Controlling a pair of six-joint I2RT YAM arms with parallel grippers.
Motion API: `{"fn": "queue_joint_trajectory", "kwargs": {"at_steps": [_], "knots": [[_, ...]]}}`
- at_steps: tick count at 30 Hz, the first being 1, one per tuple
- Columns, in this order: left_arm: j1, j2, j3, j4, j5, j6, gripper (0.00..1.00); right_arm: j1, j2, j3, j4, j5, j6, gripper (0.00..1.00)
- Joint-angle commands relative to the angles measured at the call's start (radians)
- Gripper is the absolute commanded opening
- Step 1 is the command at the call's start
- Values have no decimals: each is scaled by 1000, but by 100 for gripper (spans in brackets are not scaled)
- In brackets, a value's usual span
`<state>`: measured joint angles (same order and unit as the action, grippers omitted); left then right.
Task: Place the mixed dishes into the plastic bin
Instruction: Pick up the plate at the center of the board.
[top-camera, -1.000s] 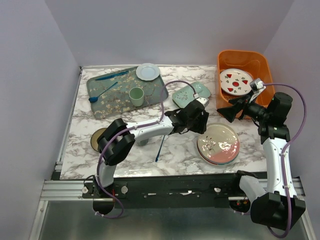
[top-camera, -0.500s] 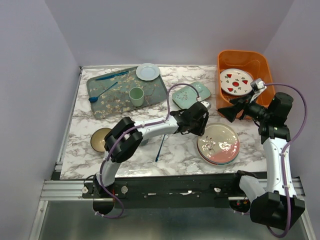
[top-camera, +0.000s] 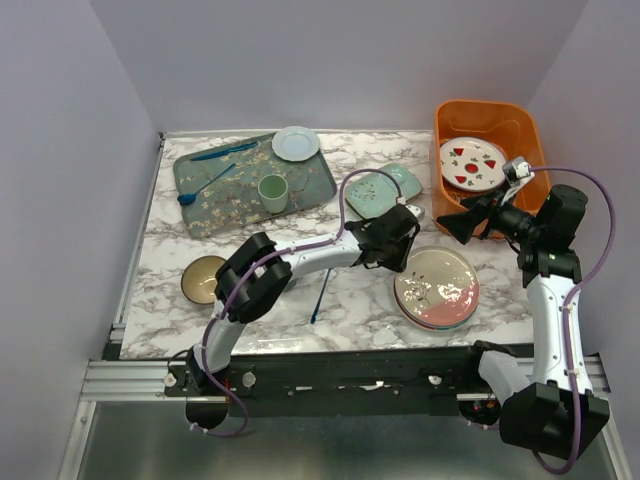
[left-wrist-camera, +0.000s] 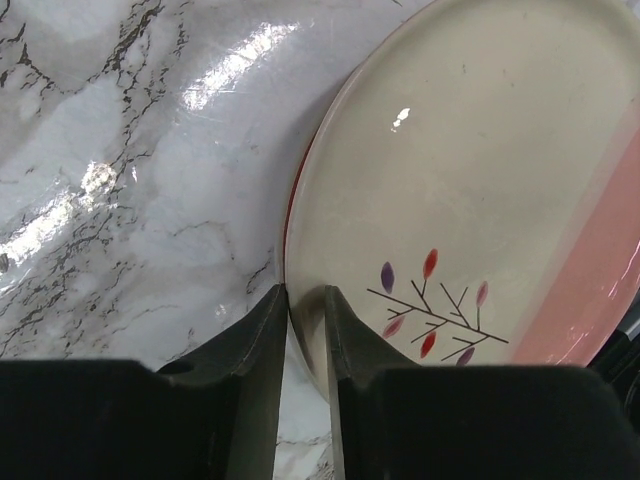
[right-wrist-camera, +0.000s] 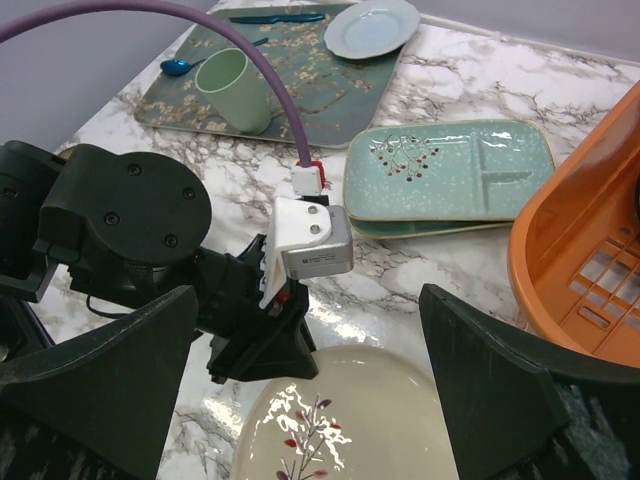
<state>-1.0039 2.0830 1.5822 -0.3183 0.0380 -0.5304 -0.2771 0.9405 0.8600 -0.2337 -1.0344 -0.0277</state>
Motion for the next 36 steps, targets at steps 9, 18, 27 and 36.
{"fn": "queue_joint_trajectory", "kwargs": {"at_steps": [9, 18, 27, 36], "knots": [[-6, -64, -2, 11, 26, 12, 0, -16, 3, 25, -27, 2, -12, 100], [27, -162, -65, 88, 112, -11, 0, -20, 6, 25, -29, 2, -12, 100], [63, -253, -206, 226, 152, -49, 0, -25, 67, 50, -94, 7, -83, 100], [93, -333, -330, 303, 140, -46, 0, -22, 225, 157, -380, -52, -365, 98]]}}
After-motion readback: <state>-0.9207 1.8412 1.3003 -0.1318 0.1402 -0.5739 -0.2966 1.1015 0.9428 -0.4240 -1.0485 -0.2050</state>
